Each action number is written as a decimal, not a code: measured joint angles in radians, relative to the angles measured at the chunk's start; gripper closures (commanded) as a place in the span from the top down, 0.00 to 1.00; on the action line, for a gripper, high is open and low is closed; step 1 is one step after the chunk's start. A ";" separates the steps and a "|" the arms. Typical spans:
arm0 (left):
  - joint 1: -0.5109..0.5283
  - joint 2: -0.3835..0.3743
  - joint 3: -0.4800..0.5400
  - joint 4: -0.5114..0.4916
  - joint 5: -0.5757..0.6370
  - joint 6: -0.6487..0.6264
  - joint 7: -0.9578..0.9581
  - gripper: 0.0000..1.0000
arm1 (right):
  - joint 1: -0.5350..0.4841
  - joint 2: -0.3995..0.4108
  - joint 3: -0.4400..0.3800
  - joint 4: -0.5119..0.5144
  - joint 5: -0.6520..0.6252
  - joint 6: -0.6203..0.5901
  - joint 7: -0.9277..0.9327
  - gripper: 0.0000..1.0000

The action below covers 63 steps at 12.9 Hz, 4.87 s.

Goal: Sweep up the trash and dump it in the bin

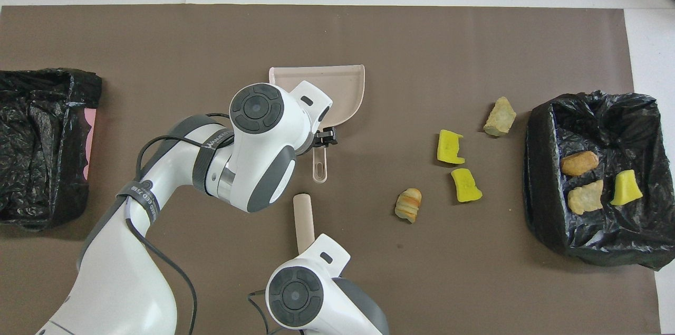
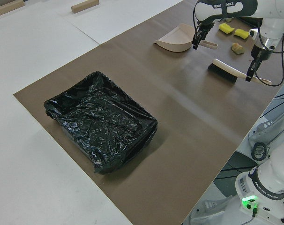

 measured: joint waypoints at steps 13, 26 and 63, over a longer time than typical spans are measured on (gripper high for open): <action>-0.042 -0.015 0.028 -0.017 0.004 -0.035 0.008 0.00 | -0.280 -0.105 -0.014 0.023 -0.008 -0.265 0.064 0.00; 0.202 -0.198 0.050 -0.018 0.066 -0.347 1.238 0.00 | -0.757 -0.007 -0.020 0.103 -0.577 -0.220 -0.424 0.00; 0.110 -0.382 0.031 -0.503 0.127 -0.066 1.372 0.00 | -0.461 0.050 0.006 0.058 -0.164 -0.095 -0.359 0.00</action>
